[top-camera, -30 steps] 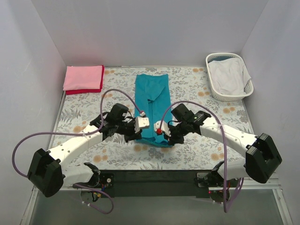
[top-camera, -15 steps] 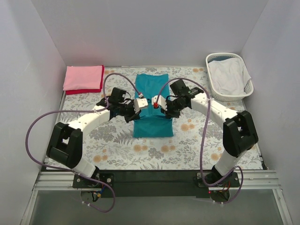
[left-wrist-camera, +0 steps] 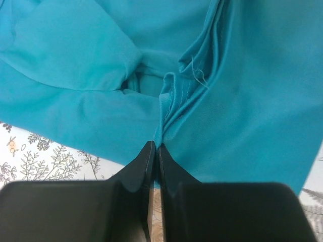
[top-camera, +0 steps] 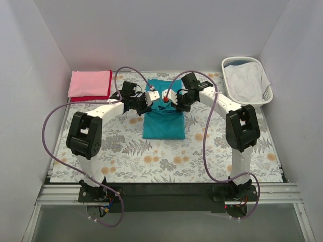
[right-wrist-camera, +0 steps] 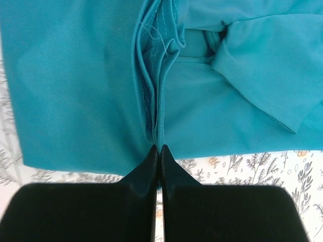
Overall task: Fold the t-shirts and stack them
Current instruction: Fold the tshirt
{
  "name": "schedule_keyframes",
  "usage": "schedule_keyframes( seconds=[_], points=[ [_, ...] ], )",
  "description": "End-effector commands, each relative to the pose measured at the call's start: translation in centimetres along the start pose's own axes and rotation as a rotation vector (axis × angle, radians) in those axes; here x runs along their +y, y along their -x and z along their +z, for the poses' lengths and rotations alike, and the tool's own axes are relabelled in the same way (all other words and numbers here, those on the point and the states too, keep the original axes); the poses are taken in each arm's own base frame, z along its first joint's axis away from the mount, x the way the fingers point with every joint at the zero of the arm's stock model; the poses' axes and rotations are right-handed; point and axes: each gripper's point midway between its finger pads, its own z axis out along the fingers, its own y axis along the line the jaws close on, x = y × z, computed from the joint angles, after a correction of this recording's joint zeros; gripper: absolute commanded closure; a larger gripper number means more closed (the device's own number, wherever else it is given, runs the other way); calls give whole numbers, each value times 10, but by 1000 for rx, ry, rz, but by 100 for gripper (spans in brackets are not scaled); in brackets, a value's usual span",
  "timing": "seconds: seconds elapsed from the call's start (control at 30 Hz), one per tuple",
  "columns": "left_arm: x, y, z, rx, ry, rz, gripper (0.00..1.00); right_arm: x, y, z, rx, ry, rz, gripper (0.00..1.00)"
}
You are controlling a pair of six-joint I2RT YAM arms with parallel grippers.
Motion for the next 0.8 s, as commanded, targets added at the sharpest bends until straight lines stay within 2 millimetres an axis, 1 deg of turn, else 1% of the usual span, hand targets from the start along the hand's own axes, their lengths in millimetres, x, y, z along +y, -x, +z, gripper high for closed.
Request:
schedule_keyframes(
  seconds=[0.0, 0.03, 0.07, 0.1, 0.13, 0.17, 0.23, 0.27, 0.3, 0.33, 0.37, 0.4, 0.43, 0.47, 0.5, 0.53, 0.57, 0.6, 0.63, 0.67, 0.7, 0.73, 0.77],
  points=[
    [34, 11, 0, -38, 63, 51, 100, -24, -1, 3, -4, -24, -50, 99],
    [38, 9, 2, -37, 69, 52, 100, -27, -3, 6, -3, -25, -47, 99],
    [41, 7, 6, -40, 71, 53, 100, -29, -9, 13, 7, -15, -37, 99],
    [45, 8, 7, -42, 80, 60, 100, -37, -9, 13, 4, -30, -40, 99],
    [53, 4, 12, -36, 103, 61, 100, -44, -18, 23, 20, -28, -29, 99],
    [53, 2, 14, -33, 100, 59, 100, -44, -18, 23, 21, -28, -28, 99],
    [59, -3, 16, -18, 126, 56, 100, -53, -18, 24, 29, -47, -23, 99],
    [62, -5, 18, -14, 136, 41, 99, -57, -22, 27, 45, -59, -12, 95],
    [65, -5, 18, -12, 146, 41, 83, -67, -19, 23, 44, -86, -7, 83],
    [69, -3, 17, -15, 162, 31, 77, -70, -19, 22, 45, -99, 20, 70],
    [75, 0, 14, -13, 194, 9, 71, -76, -16, 17, 41, -124, 24, 47],
    [77, 3, 11, -18, 205, -2, 64, -81, -15, 11, 36, -143, 35, 38],
    [80, 5, 7, -20, 218, -11, 51, -85, -6, -1, 21, -172, 35, 31],
    [81, 12, -3, -30, 241, -22, 46, -87, -2, -9, 6, -186, 52, 29],
    [81, 16, -8, -37, 252, -26, 45, -89, 3, -17, -5, -202, 61, 29],
    [82, 19, -14, -42, 263, -33, 45, -88, 11, -30, -21, -222, 62, 29],
    [78, 27, -26, -55, 278, -35, 45, -85, 16, -36, -39, -226, 87, 30],
    [72, 31, -31, -73, 268, -76, 47, -80, 22, -41, -62, -219, 103, 32],
    [64, 33, -35, -83, 253, -91, 48, -75, 31, -54, -87, -226, 116, 33],
    [53, 43, -46, -105, 229, -100, 51, -62, 29, -51, -92, -192, 154, 38],
    [32, 41, -45, -123, 159, -127, 53, -50, 36, -50, -120, -160, 204, 41],
    [18, 41, -46, -132, 118, -167, 55, -38, 38, -51, -124, -127, 248, 44],
    [6, 40, -48, -131, 88, -197, 58, -29, 41, -49, -136, -94, 281, 49]
  ],
)
